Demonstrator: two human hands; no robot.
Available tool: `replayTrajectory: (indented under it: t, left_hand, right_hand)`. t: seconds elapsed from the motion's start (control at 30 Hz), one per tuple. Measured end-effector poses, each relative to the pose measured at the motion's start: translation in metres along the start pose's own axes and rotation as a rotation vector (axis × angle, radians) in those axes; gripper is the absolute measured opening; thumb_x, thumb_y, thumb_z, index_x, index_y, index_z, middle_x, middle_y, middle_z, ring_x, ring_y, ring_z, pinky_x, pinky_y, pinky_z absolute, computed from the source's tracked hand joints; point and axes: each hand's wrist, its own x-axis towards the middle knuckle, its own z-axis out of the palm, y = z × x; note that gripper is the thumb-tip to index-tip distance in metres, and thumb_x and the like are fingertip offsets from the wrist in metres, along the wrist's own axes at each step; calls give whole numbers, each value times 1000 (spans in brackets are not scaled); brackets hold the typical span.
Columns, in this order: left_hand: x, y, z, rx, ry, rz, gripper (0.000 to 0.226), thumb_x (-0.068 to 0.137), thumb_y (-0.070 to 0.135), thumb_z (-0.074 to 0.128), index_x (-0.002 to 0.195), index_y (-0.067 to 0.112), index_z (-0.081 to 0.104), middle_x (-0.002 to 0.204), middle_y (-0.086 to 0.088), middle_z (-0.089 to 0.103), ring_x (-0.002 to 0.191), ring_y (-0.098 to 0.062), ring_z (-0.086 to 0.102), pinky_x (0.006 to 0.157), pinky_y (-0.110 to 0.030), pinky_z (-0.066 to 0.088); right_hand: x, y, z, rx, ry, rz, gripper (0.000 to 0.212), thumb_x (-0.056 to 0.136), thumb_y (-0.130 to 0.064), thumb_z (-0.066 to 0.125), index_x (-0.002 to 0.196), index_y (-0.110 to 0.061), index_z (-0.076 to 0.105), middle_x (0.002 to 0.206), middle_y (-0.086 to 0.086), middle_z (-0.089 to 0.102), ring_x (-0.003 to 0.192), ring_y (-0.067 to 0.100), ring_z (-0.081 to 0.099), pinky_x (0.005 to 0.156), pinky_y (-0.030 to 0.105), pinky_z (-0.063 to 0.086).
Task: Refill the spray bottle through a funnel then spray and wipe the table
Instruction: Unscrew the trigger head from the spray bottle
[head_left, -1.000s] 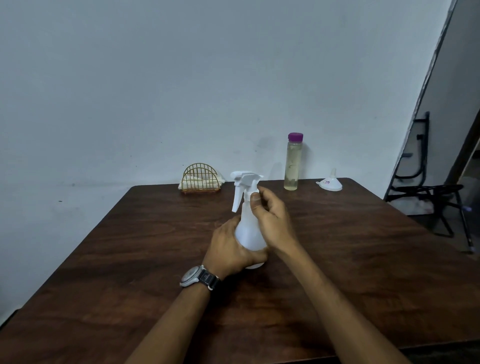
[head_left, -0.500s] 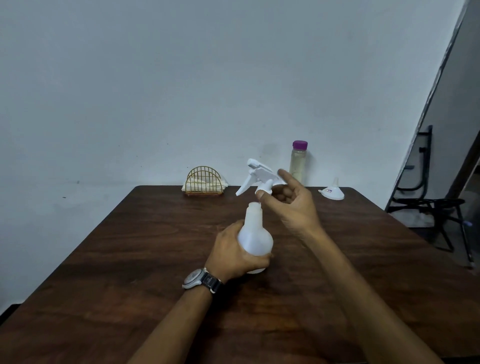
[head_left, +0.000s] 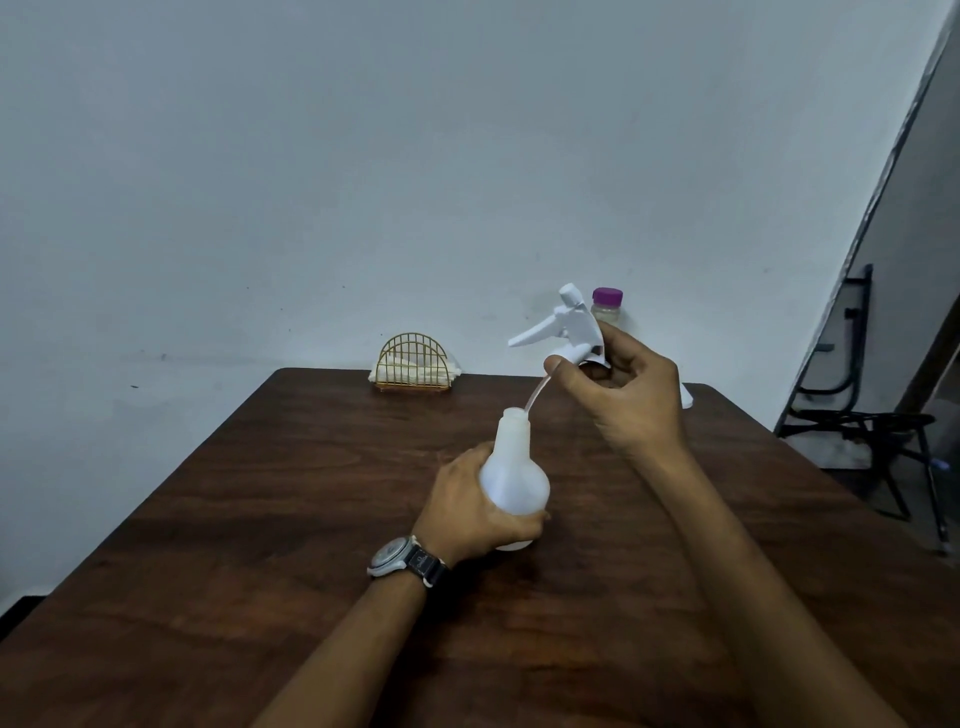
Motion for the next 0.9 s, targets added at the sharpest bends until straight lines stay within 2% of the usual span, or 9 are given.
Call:
replayTrajectory:
  t: [0.1, 0.2, 0.27, 0.33, 0.43, 0.53, 0.67, 0.77, 0.9]
  left_hand:
    - [0, 1, -1, 6, -8, -6, 64, 59, 54, 91, 112, 35, 60, 104, 16, 64, 92, -2, 61, 69, -9, 42]
    - [0, 1, -1, -1, -18, -26, 73, 57, 57, 90, 120, 33, 61, 110, 15, 64, 97, -5, 61, 70, -12, 42]
    - [0, 0, -1, -1, -7, -19, 69, 57, 55, 91, 116, 35, 62, 108, 14, 65, 96, -4, 61, 70, -11, 42]
    - [-1, 1, -1, 1, 3, -10, 65, 57, 53, 92, 112, 35, 62, 106, 14, 65, 93, -3, 60, 70, -9, 40]
    - [-1, 1, -1, -7, 14, 4, 66, 57, 52, 92, 114, 33, 64, 107, 14, 66, 94, -4, 61, 74, -16, 44]
    - [-1, 0, 0, -18, 9, 5, 69, 57, 53, 92, 117, 33, 63, 108, 15, 66, 94, -1, 61, 75, -17, 46]
    - [0, -1, 1, -4, 20, 9, 70, 55, 55, 90, 115, 34, 64, 105, 15, 67, 94, -2, 62, 77, -22, 50]
    - [0, -1, 1, 8, 19, 3, 69, 54, 57, 90, 114, 33, 64, 104, 14, 67, 93, -3, 63, 78, -25, 53]
    - [1, -1, 2, 17, 7, 0, 74, 53, 60, 89, 117, 32, 63, 107, 14, 66, 95, -4, 63, 80, -26, 54]
  right_hand:
    - [-2, -7, 1, -42, -3, -56, 45, 83, -9, 87, 109, -43, 75, 98, -3, 80, 80, 4, 71, 85, 26, 62]
    - [-2, -17, 2, -62, -17, -83, 43, 84, -10, 87, 113, -39, 76, 94, 4, 77, 76, 4, 70, 80, 23, 61]
    - [-1, -26, 2, -68, -34, -82, 39, 85, -11, 86, 113, -37, 77, 80, -2, 70, 66, 4, 64, 68, 22, 58]
    - [1, -32, 2, -88, -42, -93, 38, 86, -11, 85, 114, -35, 77, 75, -15, 63, 62, 3, 59, 65, 23, 56]
    - [5, -40, 0, -105, -48, -115, 39, 85, -11, 85, 117, -33, 78, 80, -12, 64, 65, 4, 59, 69, 24, 53]
    - [7, -49, -6, -88, -68, -136, 39, 86, -11, 84, 115, -37, 78, 88, -4, 67, 71, 10, 60, 75, 30, 53]
    - [13, -62, -14, -107, -117, -138, 38, 87, -11, 83, 118, -31, 78, 88, -7, 65, 73, 14, 54, 73, 29, 48]
    - [16, -70, -19, -113, -134, -132, 40, 86, -11, 83, 122, -30, 78, 92, -7, 68, 75, 13, 56, 76, 28, 50]
    - [16, -78, -26, -106, -160, -133, 40, 86, -8, 82, 120, -30, 79, 107, 8, 76, 78, 13, 58, 85, 28, 53]
